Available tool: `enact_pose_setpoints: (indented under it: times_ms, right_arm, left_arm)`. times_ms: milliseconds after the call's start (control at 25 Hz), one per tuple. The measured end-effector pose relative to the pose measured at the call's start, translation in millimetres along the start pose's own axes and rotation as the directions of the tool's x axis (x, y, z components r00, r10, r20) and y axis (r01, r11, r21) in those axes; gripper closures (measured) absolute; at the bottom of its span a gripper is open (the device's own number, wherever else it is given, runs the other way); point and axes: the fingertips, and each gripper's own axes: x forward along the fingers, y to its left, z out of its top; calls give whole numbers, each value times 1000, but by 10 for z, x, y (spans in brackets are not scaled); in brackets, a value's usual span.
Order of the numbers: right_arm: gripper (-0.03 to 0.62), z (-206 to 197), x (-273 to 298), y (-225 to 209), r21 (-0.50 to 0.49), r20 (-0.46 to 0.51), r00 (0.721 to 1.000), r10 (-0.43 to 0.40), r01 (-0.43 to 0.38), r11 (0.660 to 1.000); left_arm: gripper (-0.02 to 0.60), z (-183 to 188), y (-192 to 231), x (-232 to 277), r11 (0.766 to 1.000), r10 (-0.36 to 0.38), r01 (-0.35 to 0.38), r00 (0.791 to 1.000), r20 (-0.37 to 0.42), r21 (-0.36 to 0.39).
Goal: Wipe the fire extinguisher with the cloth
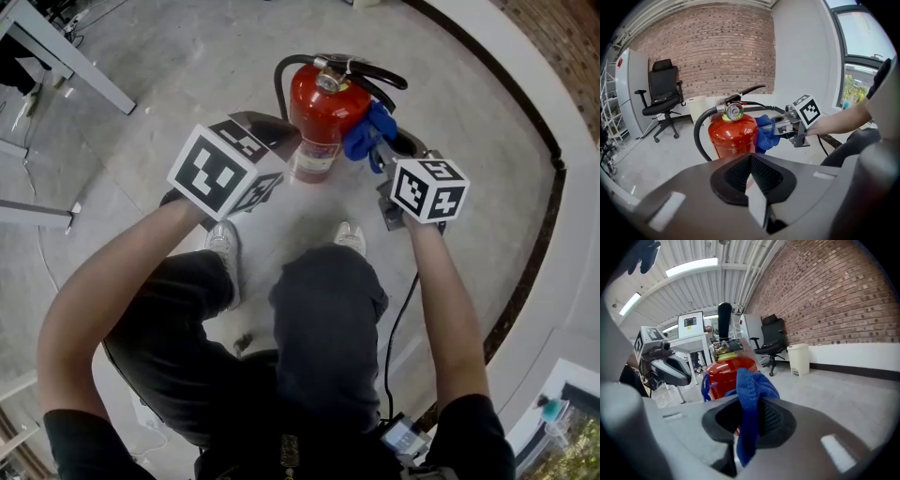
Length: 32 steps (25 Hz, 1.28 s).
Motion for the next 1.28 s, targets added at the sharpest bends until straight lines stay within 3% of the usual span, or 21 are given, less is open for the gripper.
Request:
enact_pose_setpoints:
  times_ms: [160, 480, 1000, 1160, 1280]
  right_arm:
    - [533, -19, -87, 385, -49, -19, 998, 58, -59, 997]
    - [533, 30, 9, 915, -118, -72, 993, 92, -100, 988]
    - [533, 123, 623, 1506, -207, -144, 990, 2, -33, 978]
    - [533, 116, 864, 1591, -198, -127, 992, -24, -1, 980]
    - [533, 172, 1026, 1604, -190, -54, 995, -87, 75, 979]
  left_arm:
    - [575, -106, -50, -98, 999, -10, 11, 999, -32, 41]
    - [576, -137, 0, -327, 1000, 27, -27, 998, 50, 10]
    - [577, -581, 450, -528, 992, 118, -112, 988, 104, -65]
    - [577, -837, 511, -495, 991, 112, -104, 990, 86, -87]
    - [575, -970, 655, -524, 987, 132, -126, 989, 63, -99]
